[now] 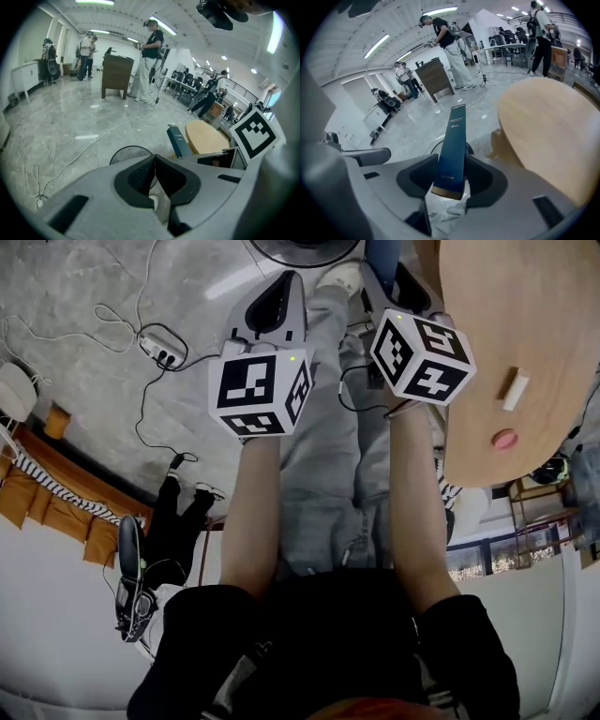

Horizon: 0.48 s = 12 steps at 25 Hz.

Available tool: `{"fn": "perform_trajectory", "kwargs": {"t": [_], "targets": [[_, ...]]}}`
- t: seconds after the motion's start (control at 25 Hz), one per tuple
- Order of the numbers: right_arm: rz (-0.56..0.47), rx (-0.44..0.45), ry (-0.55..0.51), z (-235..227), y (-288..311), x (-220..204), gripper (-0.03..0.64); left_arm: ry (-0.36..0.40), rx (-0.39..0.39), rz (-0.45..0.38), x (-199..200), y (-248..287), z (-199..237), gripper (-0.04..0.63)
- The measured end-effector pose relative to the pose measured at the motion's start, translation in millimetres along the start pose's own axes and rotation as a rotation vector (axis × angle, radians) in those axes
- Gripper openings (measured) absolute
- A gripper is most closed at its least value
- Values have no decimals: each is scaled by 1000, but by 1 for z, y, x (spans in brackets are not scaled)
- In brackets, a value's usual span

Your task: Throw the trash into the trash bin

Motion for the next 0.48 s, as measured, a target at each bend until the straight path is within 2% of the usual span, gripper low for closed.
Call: {"fn": "perform_trajectory", "kwargs": {"t": [0.36, 0.48], "targets": [[120, 90, -89, 7, 106, -45, 183, -68, 80, -2, -47, 15, 67, 11], [158, 112, -102, 11, 128, -46, 183, -95, 109, 5, -50, 17, 76, 11]]}}
Point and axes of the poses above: the fingertips, and each gripper's own axes: y forward along the fingers, z to its left, x out of its top, the point moved 10 cm from there along -y, backward along the fingers, and after that the axes turned 5 degrees about -y, right-handed, at the moved point
